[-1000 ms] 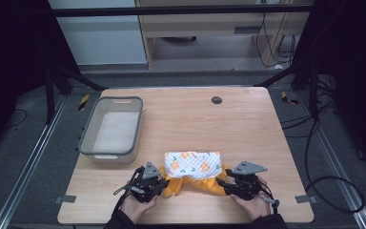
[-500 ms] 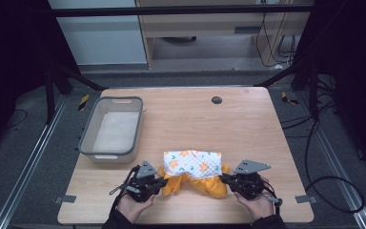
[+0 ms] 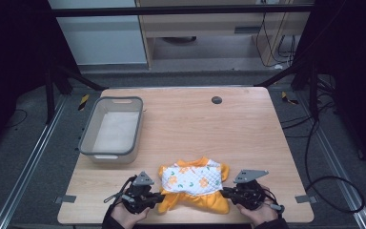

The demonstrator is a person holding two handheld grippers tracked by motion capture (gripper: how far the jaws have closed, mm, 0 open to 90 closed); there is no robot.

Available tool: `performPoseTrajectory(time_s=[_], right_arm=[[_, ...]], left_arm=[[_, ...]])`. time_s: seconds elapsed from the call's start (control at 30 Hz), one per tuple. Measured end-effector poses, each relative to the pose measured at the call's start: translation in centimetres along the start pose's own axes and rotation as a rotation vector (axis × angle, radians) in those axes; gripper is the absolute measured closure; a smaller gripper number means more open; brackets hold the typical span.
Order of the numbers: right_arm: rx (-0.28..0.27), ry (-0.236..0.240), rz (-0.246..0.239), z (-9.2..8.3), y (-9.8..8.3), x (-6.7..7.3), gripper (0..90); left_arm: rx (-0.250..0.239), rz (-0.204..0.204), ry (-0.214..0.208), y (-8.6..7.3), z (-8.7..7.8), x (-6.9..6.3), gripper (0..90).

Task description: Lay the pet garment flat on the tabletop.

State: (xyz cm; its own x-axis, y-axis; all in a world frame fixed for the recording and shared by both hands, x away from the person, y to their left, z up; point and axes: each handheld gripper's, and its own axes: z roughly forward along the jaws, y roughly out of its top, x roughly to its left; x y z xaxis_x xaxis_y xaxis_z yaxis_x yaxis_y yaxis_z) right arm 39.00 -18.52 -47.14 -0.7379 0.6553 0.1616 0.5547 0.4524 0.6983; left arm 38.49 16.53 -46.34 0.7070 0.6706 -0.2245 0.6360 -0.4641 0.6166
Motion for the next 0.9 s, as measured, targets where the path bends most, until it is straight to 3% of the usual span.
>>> performPoseTrajectory(time_s=[0.07, 0.17, 0.23, 0.27, 0.33, 0.37, 0.4, 0.43, 0.47, 0.57, 0.63, 0.73, 0.9], right_arm=[[0.005, -0.004, 0.003, 0.2, 0.0, 0.0, 83.3], [0.037, -0.019, -0.002, 1.2, -0.4, -0.1, 79.5], [0.038, -0.027, -0.004, 1.2, -0.4, -0.1, 77.2], [0.029, -0.041, -0.011, 1.1, -0.5, -0.1, 75.0], [-0.015, -0.060, -0.023, 0.6, -0.3, -0.3, 70.7], [-0.062, -0.078, -0.016, -0.2, -0.1, -0.6, 69.7], [-0.062, -0.078, -0.016, -0.2, -0.1, -0.6, 69.7], [-0.114, -0.098, -0.009, -1.0, 0.3, -1.1, 69.4], [-0.114, -0.098, -0.009, -1.0, 0.3, -1.1, 69.4], [-0.178, -0.132, 0.005, -1.4, 1.0, -2.3, 68.4], [-0.197, -0.145, 0.032, -0.7, 1.6, -3.8, 67.1], [-0.190, -0.151, 0.038, 0.2, 1.9, -4.7, 66.2], [-0.152, -0.159, 0.015, 1.9, 2.3, -5.6, 63.6]], left_arm=[[0.004, 0.010, 0.016, -0.2, 0.5, -0.1, 84.5], [0.008, 0.021, 0.022, -0.4, 0.8, -0.2, 76.0], [-0.007, 0.033, 0.027, -0.4, 0.6, -0.2, 66.6], [-0.033, 0.040, 0.031, -0.3, 0.3, -0.2, 66.6], [-0.095, 0.043, 0.046, -0.1, -0.8, -0.1, 59.5], [-0.150, 0.043, 0.058, 0.3, -1.9, 0.3, 55.1], [-0.150, 0.043, 0.058, 0.3, -1.9, 0.3, 53.7], [-0.187, 0.032, 0.104, 0.8, -2.7, 1.0, 52.8], [-0.187, 0.032, 0.104, 0.8, -2.7, 1.0, 52.2], [-0.209, 0.008, 0.162, 1.9, -2.7, 2.3, 51.4], [-0.197, -0.004, 0.197, 2.9, -1.5, 3.4, 51.8], [-0.178, -0.002, 0.212, 3.7, -0.3, 3.9, 52.1], [-0.115, 0.020, 0.280, 4.7, 2.6, 4.6, 53.0]])
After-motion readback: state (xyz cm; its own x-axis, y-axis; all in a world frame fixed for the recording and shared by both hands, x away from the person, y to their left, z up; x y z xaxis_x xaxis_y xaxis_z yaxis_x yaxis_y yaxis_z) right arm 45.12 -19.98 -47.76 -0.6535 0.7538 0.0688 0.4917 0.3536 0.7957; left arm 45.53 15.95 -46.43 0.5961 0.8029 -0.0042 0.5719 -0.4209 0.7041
